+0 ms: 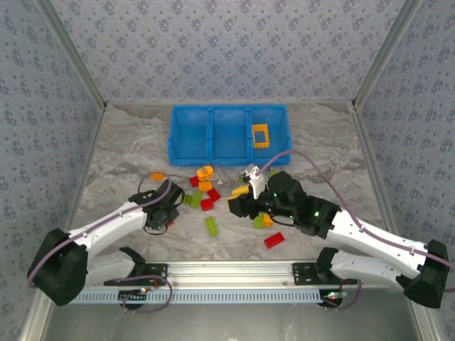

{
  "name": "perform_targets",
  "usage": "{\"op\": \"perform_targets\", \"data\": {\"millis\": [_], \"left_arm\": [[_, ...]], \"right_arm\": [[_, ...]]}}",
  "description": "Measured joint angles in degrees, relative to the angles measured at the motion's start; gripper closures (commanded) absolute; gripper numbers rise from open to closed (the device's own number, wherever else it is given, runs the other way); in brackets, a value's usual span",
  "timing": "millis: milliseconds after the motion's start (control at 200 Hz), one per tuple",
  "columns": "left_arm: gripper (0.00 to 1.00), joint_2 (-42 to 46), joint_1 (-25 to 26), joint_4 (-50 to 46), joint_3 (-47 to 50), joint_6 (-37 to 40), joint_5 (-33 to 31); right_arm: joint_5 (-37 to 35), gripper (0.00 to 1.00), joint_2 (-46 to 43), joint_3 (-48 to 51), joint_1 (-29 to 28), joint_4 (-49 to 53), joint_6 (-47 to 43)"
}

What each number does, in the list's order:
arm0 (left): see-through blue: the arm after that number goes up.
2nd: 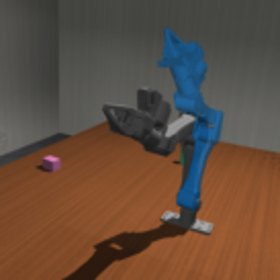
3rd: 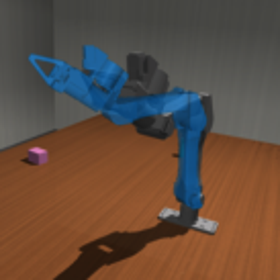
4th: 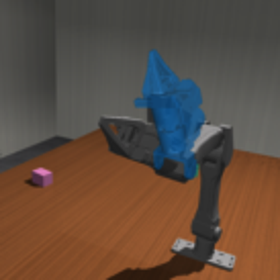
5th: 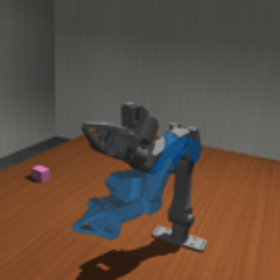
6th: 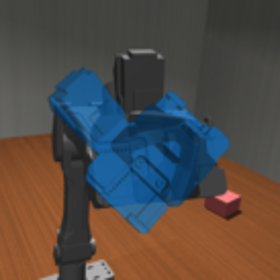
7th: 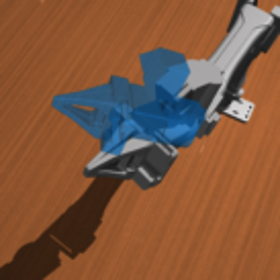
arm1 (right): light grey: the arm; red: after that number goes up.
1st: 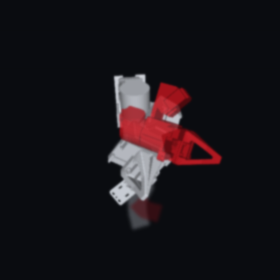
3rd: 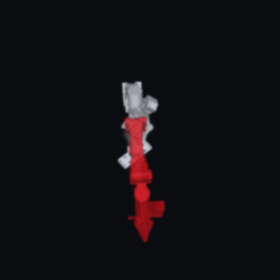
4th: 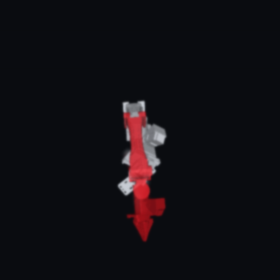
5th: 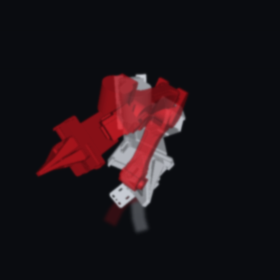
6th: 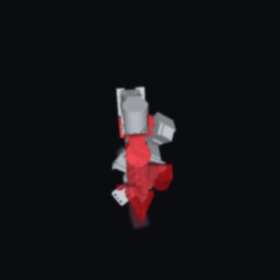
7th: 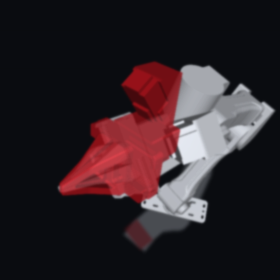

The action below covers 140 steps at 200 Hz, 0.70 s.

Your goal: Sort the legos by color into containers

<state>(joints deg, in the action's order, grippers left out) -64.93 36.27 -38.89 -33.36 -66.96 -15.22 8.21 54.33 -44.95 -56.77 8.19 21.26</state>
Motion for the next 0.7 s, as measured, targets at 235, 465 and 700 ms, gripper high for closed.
{"op": "perform_targets", "data": {"millis": [235,465,700], "left_arm": [[0.82,-9.75,-1.57,-4.74,-27.21,13.68,-2.19],[0.82,-30.97,-7.37,-7.52,-56.72,28.28,-1.97],[0.82,-52.98,-13.05,-12.90,-81.07,38.51,-0.57]], "right_arm": [[-5.73,0.55,2.45,-6.01,-0.24,1.14,0.00],[-16.00,0.55,11.30,-17.31,-0.17,2.45,0.20],[-19.61,0.55,16.72,-23.32,2.45,3.23,1.29]]}}
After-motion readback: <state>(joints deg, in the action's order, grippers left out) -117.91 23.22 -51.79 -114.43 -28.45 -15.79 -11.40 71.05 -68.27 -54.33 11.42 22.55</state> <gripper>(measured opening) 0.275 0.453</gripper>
